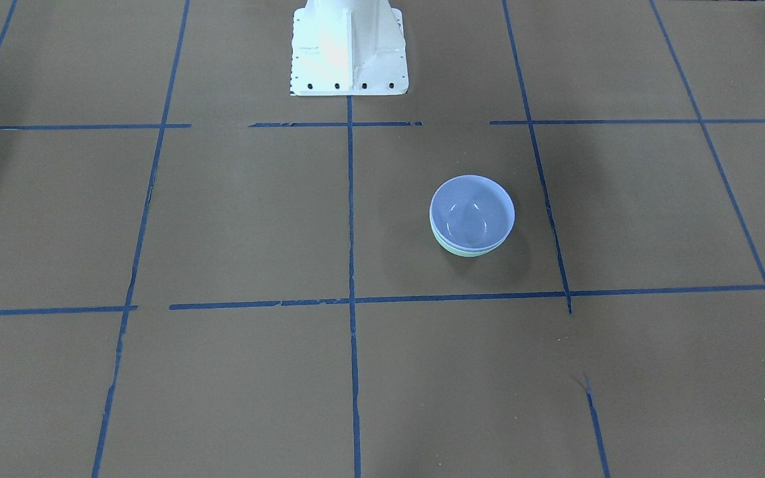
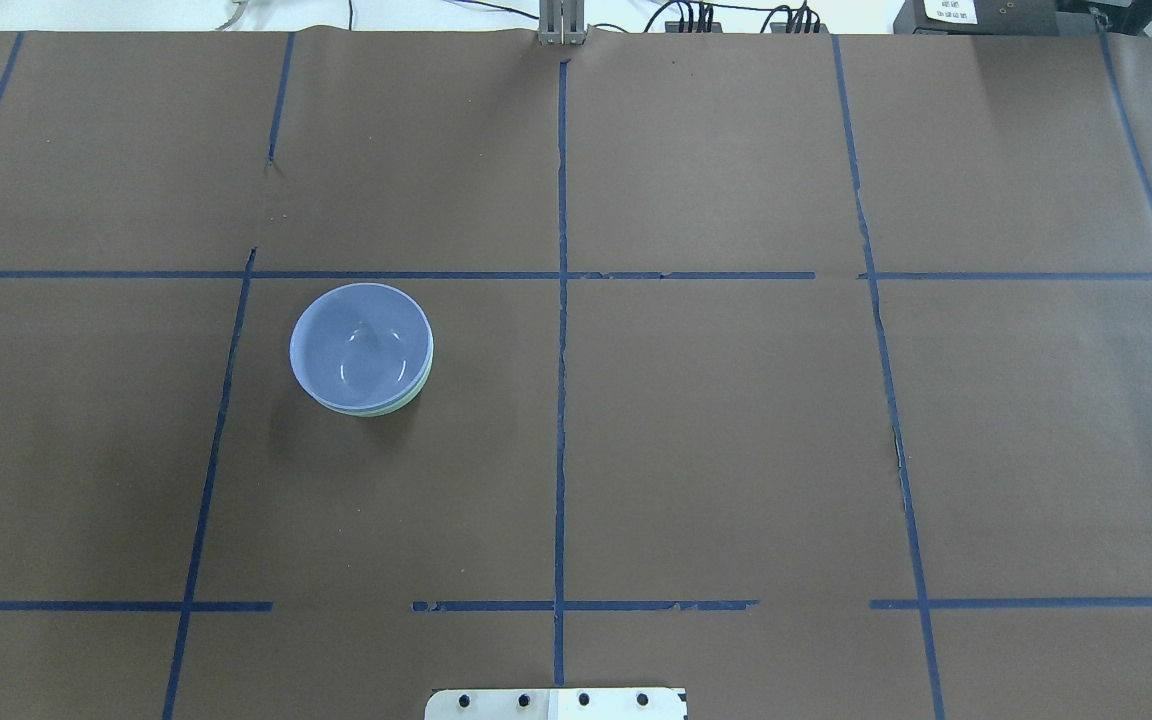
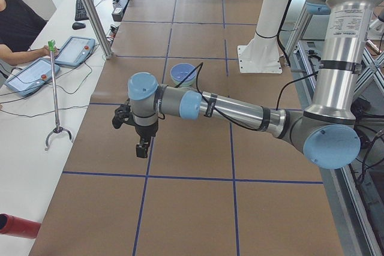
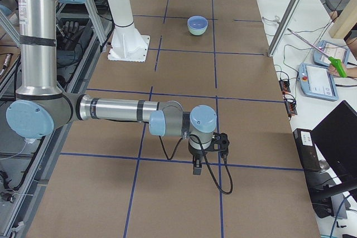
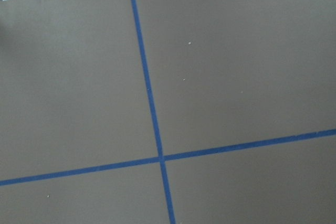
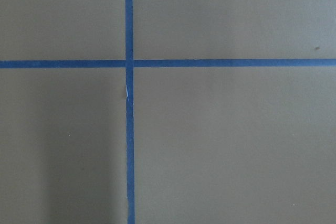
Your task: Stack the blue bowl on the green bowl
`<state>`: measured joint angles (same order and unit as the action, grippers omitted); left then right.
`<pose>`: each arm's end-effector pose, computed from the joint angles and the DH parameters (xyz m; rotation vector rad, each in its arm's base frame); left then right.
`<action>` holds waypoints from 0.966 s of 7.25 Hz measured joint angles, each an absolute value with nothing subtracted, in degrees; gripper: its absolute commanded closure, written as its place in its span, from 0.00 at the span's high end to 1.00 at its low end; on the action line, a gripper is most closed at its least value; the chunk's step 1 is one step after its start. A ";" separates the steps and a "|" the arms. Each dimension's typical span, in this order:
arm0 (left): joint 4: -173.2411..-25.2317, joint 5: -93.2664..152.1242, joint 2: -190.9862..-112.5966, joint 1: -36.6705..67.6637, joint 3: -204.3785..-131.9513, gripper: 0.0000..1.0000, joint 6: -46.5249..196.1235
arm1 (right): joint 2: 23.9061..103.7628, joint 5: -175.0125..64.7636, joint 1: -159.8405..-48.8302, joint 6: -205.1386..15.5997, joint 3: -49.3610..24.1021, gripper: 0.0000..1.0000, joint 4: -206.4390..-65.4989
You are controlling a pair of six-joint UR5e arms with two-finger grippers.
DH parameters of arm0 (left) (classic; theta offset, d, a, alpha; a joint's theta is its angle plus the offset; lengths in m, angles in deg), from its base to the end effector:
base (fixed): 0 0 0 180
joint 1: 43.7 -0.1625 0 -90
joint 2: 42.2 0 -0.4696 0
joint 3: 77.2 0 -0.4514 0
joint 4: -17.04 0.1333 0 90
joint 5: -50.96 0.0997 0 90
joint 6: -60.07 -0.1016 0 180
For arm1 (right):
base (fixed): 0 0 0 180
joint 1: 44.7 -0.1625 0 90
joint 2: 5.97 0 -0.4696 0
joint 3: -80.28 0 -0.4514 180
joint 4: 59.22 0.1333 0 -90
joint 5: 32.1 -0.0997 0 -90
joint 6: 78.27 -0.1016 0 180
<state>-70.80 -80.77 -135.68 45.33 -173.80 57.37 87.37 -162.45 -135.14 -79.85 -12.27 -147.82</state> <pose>-0.0558 -0.5832 0.6136 0.1431 0.7254 0.1114 0.0715 -0.5240 0.7139 0.0032 -0.7043 0.0300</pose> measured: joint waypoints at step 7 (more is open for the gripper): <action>-72.86 -82.44 -128.91 46.46 -171.73 1.00 57.03 | 87.37 -162.49 -135.14 -79.85 -12.27 1.00 -147.86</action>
